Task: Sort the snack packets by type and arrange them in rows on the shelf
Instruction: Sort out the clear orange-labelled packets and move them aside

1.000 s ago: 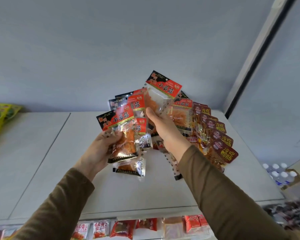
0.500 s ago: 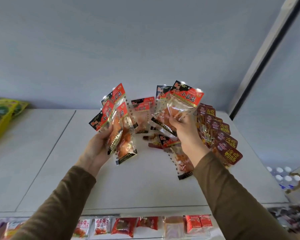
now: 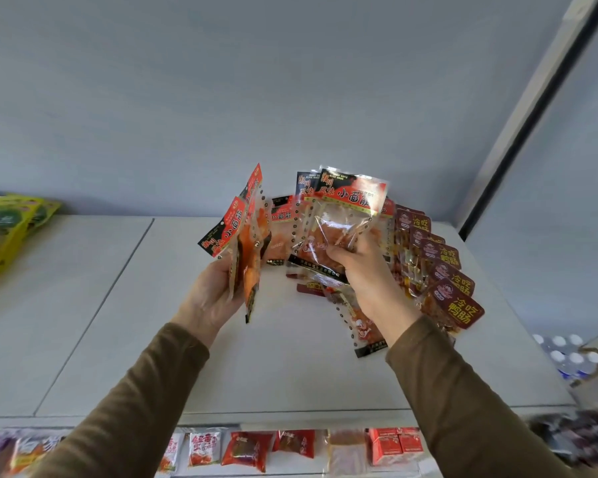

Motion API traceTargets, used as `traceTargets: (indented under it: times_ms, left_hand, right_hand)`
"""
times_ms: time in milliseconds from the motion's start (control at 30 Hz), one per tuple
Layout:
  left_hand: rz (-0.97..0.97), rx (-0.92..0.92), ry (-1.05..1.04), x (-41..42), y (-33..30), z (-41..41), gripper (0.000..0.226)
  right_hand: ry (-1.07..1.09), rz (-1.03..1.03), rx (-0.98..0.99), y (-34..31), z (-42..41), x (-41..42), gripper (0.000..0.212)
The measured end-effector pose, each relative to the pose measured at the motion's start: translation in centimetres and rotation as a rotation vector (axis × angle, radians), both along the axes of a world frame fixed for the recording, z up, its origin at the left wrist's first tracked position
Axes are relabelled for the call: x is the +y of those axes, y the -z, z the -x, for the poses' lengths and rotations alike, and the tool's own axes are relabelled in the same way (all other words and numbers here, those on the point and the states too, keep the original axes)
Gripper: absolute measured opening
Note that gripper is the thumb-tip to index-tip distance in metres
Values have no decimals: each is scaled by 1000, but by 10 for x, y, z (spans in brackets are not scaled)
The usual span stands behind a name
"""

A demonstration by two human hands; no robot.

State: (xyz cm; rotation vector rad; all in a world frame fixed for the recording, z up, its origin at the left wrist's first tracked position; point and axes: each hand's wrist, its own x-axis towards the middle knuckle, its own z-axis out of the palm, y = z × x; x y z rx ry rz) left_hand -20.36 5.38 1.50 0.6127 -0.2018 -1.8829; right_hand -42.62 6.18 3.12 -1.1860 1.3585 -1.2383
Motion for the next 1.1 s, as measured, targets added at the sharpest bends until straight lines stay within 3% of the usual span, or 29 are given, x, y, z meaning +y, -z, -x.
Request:
traceTargets:
  times_ms: [200, 467, 567, 700, 867, 900, 1033, 1100]
  left_hand:
    - [-72, 149, -19, 10, -10, 10, 31]
    - [-89, 107, -28, 11, -9, 9, 33]
    - [-63, -2, -53, 3, -3, 5, 30]
    - [67, -184, -51, -4, 1, -1, 25]
    - [213, -386, -144, 0, -2, 7, 29]
    - [213, -436, -190, 2, -5, 12, 25]
    - [236, -669, -332, 13, -12, 33, 19]
    - [268, -786, -373, 17, -15, 40, 19]
  right_hand:
    - [-6, 12, -47, -2, -4, 3, 35]
    - [-22, 37, -50, -1, -7, 4, 48]
    - [-46, 8, -33, -3, -10, 5, 51]
    - [-48, -9, -34, -7, -13, 6, 33]
    - [-80, -11, -42, -10, -16, 9, 28]
    - [-107, -16, -43, -11, -20, 10, 33]
    - [-295, -59, -41, -10, -41, 13, 86]
    - [-314, -48, 15, -7, -46, 13, 89]
